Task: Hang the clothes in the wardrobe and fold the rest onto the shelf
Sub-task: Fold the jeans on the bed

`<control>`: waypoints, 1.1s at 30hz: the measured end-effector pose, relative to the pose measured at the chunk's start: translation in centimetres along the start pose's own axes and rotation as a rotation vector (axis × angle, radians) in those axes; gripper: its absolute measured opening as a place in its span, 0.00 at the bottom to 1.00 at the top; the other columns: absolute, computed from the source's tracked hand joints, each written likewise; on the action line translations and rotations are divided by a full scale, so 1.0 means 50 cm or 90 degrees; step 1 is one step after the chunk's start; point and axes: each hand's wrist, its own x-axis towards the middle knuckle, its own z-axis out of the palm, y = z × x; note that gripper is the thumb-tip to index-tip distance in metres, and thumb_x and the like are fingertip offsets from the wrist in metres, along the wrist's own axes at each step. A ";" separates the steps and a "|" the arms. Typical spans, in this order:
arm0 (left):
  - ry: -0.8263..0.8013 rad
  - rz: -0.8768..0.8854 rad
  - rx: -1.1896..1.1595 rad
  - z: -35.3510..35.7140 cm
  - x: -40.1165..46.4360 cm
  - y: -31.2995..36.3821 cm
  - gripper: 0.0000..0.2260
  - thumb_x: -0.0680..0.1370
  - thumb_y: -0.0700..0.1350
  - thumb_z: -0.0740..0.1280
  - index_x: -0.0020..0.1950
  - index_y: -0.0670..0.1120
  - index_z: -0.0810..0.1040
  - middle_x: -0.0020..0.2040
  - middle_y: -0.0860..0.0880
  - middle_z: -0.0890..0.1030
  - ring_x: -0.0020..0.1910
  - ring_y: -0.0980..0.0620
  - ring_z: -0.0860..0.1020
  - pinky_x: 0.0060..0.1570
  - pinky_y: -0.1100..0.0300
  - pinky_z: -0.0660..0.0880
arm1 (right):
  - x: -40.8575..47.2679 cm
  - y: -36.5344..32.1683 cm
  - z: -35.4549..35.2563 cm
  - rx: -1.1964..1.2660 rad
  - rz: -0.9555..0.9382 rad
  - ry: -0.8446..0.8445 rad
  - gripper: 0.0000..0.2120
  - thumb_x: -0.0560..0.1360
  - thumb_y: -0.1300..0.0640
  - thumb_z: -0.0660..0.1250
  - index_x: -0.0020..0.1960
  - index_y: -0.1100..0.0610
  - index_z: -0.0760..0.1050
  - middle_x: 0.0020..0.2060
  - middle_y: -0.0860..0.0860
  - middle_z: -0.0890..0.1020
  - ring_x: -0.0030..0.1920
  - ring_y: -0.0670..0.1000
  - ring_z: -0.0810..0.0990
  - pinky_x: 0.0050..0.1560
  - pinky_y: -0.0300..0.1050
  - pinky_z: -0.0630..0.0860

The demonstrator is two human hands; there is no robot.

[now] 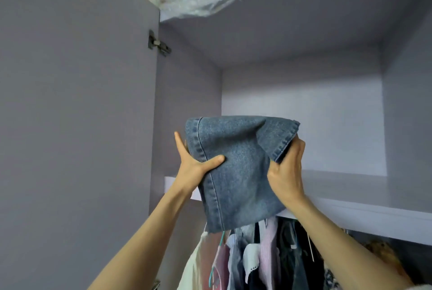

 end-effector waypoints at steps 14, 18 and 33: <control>0.040 0.114 0.038 0.006 0.326 -0.074 0.19 0.74 0.47 0.71 0.59 0.51 0.65 0.53 0.54 0.76 0.52 0.55 0.77 0.50 0.57 0.75 | 0.203 0.102 0.131 -0.161 0.037 -0.119 0.30 0.78 0.45 0.59 0.75 0.43 0.48 0.67 0.48 0.70 0.60 0.51 0.74 0.62 0.52 0.69; 0.054 0.054 0.060 -0.024 0.440 -0.127 0.19 0.74 0.47 0.71 0.60 0.48 0.65 0.54 0.50 0.76 0.54 0.47 0.76 0.57 0.50 0.74 | 0.253 0.130 0.201 -0.033 0.167 -0.304 0.43 0.75 0.46 0.66 0.74 0.39 0.35 0.73 0.44 0.61 0.67 0.48 0.67 0.68 0.48 0.65; -0.169 -0.008 0.549 -0.014 0.749 -0.354 0.31 0.79 0.55 0.61 0.77 0.48 0.52 0.75 0.40 0.53 0.72 0.37 0.60 0.72 0.48 0.58 | 0.318 0.425 0.499 -0.227 0.388 -0.359 0.35 0.79 0.58 0.58 0.77 0.49 0.39 0.66 0.56 0.70 0.63 0.59 0.72 0.59 0.44 0.72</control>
